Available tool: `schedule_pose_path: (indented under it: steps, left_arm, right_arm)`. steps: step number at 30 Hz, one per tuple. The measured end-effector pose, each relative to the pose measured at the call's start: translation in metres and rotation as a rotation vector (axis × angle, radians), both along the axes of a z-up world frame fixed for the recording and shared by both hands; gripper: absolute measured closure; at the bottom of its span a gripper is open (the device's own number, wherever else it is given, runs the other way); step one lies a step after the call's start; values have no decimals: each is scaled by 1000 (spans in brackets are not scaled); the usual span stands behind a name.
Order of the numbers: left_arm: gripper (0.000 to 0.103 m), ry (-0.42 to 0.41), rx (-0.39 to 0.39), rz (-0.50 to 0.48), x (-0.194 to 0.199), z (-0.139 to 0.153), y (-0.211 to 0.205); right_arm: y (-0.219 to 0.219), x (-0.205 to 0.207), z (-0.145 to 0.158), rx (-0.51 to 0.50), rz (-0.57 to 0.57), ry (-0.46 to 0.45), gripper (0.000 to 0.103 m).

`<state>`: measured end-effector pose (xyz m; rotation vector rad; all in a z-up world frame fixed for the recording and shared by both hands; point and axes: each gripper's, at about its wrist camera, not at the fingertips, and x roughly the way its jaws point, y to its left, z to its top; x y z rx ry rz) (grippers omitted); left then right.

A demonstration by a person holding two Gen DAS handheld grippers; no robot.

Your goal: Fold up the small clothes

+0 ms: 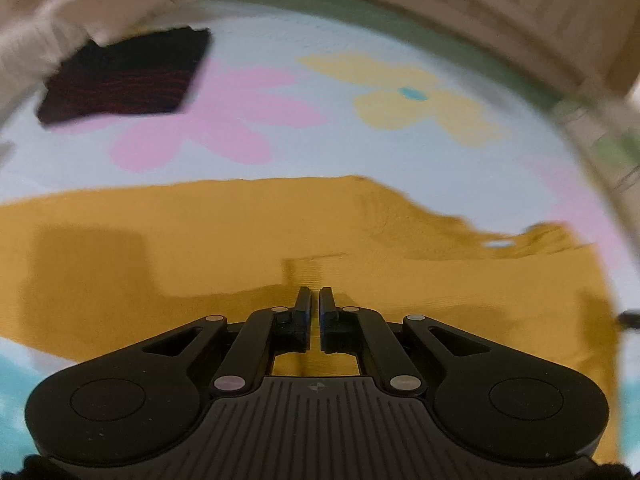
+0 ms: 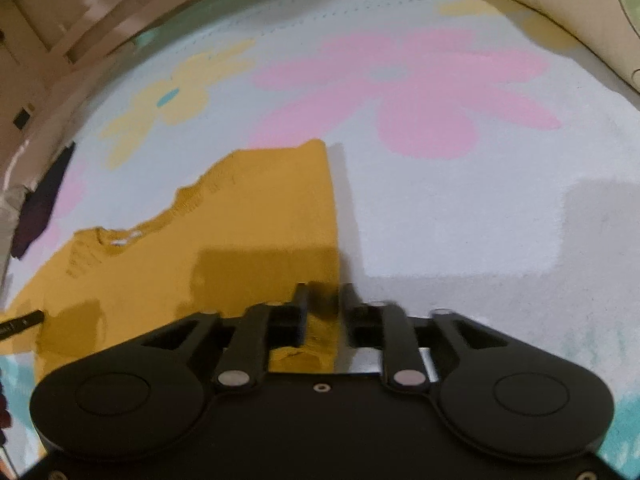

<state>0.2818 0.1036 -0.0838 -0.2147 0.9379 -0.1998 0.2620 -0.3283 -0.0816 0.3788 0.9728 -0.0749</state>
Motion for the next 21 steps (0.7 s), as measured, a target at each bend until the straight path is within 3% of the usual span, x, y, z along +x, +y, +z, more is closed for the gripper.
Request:
schedule_pose_path:
  steps: [1,2,5,7,14,17,21]
  left_arm:
    - [94,11,-40,-1,-2,1,3]
    - [83,21,-54,5,-3,2,5]
    - [62,-5,30,-7,-16,13,0]
    - [57,-9,62,-28,-28,22,-5]
    - [34,-22,27,-57,-72,51,-19]
    - [29,-30,51,-77,-94,61,-23]
    - [26,-48,92,-57,-119,66,-18]
  right_arm:
    - [0,-4,4,0,0,-6,64]
    - [0,-9,9,-2,7,-6,64]
    - [3,-26,16,5,37,19,64]
    - [7,-41,17,9,52,38,64]
    - [26,-88,8,14,77,104,63]
    - [33,-102,5,17,78,96,50]
    - [36,-112,3,20,80,97,50]
